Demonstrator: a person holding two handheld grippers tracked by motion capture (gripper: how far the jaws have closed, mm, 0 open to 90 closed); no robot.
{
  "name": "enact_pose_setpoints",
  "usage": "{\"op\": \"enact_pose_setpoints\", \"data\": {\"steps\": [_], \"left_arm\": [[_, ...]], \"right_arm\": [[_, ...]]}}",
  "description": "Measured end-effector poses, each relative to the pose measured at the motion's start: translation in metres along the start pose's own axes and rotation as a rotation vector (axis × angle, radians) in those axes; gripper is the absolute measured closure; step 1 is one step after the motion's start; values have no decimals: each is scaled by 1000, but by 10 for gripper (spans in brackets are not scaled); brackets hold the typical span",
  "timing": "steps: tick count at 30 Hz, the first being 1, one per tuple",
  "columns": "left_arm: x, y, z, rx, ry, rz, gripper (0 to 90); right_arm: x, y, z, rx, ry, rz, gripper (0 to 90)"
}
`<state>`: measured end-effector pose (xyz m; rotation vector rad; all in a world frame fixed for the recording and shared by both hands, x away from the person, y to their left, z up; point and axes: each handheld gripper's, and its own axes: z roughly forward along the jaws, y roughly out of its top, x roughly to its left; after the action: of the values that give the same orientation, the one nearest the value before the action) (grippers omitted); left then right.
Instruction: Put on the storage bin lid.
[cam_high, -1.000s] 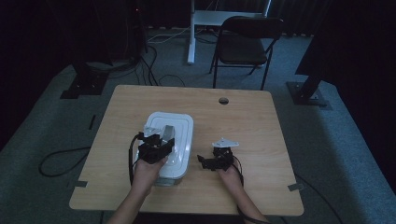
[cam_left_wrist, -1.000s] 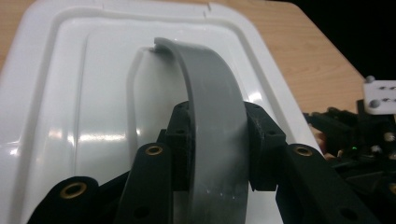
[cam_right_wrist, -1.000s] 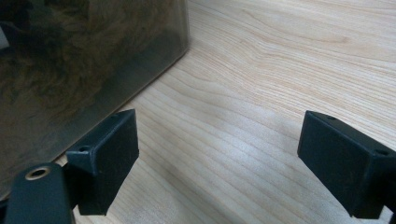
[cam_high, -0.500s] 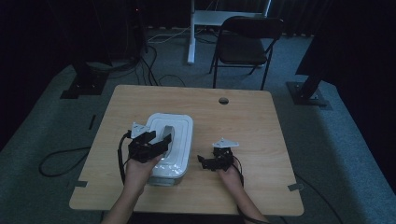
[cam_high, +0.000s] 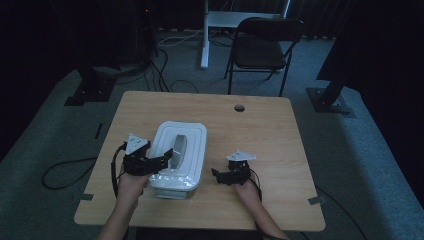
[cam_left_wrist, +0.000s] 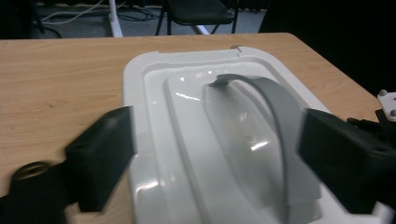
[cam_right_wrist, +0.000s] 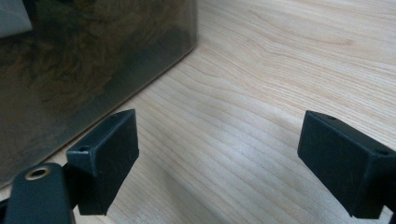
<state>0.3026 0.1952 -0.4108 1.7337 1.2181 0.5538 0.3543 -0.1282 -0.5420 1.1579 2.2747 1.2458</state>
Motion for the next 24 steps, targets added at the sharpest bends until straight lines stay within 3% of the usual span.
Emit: {"op": "enact_pose_setpoints", "data": {"steps": [2,4,8,11,14,15,16,18,19,21,24], "left_arm": [[6,-1,-4,-11,9,-1,83],[9,-2,-4,-12,1,-5,3],[24,-5,-9,-19,32,-17,2],[42,-10,-9,-42,82,-19,3],[52,-15,-5,-44,114,-11,3],[64,-20,-1,-41,134,-23,3],[64,-20,-1,-41,134,-23,3],[80,-28,5,-38,152,-45,3],[80,-28,5,-38,152,-45,3],[94,-37,11,-43,166,-67,3],[103,-48,22,-12,193,-75,3]], "right_arm": [[0,0,0,3,1,2,119],[0,0,0,1,0,4,120],[0,1,0,4,4,14,119],[-2,5,0,-3,20,38,120],[-1,9,0,-12,31,52,120],[0,11,-1,-16,36,53,120],[0,11,-1,-16,36,53,120],[2,13,0,-14,36,44,120],[2,13,1,-14,38,46,120],[1,14,2,-14,37,50,120],[1,16,3,-17,39,57,120]]}}
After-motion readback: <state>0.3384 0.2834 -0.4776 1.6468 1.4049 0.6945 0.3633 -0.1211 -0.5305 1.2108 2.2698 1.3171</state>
